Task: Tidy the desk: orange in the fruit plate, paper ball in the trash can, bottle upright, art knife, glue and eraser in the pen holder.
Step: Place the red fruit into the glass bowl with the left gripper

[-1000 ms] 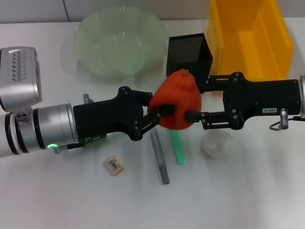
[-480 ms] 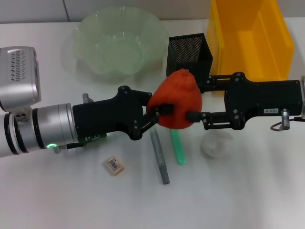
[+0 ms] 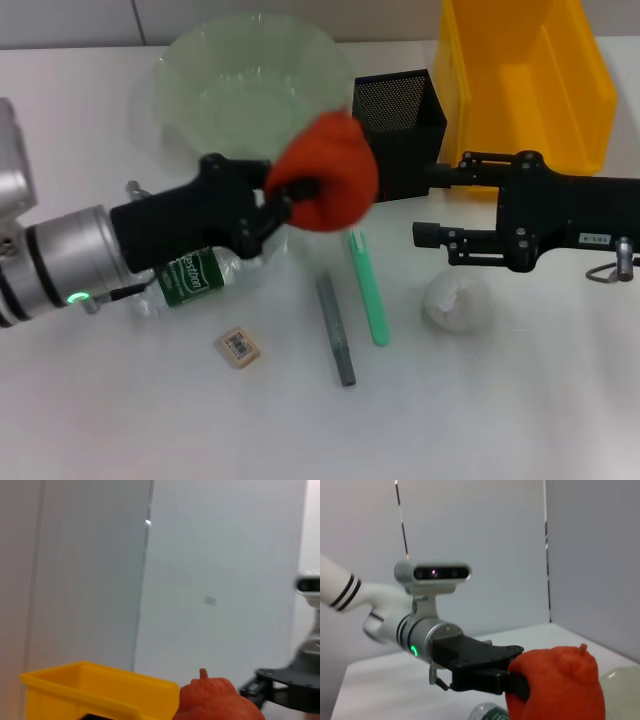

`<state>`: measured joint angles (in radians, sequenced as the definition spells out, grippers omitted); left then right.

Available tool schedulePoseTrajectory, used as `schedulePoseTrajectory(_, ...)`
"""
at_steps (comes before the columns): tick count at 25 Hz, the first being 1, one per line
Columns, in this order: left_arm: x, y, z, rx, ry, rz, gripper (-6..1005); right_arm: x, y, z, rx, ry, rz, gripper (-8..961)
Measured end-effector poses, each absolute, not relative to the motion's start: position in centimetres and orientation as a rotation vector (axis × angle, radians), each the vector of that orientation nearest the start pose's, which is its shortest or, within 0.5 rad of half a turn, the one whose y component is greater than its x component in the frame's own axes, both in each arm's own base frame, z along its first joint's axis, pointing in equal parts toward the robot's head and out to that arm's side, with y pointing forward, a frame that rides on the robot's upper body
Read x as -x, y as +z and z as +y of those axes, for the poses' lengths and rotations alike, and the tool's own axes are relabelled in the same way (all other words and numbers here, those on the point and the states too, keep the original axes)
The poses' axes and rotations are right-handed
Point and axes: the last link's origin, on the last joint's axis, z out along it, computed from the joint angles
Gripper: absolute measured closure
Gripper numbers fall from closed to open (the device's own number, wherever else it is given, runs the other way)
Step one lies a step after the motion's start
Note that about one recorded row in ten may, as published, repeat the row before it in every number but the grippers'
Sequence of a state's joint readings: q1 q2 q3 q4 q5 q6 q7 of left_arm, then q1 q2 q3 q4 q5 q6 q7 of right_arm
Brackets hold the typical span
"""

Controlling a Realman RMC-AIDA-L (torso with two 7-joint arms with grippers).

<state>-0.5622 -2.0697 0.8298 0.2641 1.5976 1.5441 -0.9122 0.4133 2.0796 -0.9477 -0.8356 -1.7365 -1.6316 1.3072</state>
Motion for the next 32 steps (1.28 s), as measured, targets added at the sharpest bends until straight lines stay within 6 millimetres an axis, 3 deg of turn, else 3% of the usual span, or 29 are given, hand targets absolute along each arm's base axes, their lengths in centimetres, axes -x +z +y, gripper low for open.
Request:
schedulePoseTrajectory(17, 27.6, -2.6, 32.1, 2.085, -1.050, -0.415, 933, -27.4, -1.7, 27.9, 2.608, 0.990, 0.362, 255)
schedulePoseTrajectory(32, 28.4, -2.4, 32.6, 2.019, -1.010, -0.460, 930, -30.2, -3.0, 26.5, 2.474, 0.881, 0.315, 256)
